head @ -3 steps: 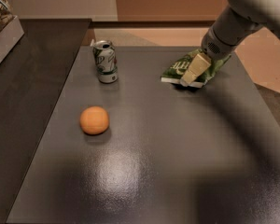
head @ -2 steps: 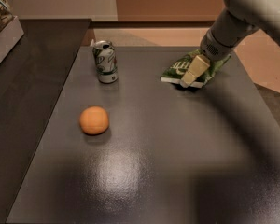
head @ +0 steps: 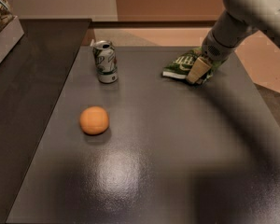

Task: Pick green jalapeno chip bag

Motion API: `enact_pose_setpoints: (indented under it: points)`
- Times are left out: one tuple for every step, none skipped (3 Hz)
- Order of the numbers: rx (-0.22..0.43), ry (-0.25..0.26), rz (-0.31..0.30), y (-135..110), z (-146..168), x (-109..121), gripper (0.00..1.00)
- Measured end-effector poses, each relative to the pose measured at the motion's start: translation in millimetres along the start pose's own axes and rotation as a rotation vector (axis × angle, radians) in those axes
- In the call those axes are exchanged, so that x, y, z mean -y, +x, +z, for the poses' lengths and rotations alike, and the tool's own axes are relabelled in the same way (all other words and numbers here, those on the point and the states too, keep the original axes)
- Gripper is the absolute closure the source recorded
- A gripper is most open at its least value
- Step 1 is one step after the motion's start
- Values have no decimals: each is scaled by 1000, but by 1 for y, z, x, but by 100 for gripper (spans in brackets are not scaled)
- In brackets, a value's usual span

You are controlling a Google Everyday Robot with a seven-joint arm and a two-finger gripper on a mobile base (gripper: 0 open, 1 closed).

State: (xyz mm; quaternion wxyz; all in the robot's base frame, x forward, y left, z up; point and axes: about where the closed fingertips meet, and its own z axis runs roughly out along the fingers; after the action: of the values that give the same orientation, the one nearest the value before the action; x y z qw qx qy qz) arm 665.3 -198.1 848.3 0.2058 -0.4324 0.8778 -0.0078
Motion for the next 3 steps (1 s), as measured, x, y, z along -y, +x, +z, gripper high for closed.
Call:
enact_pose_setpoints:
  points:
    - [17, 15, -4, 3, -12, 3, 72]
    - [36, 25, -7, 6, -27, 4, 96]
    - [68, 19, -28, 3, -47, 1, 100]
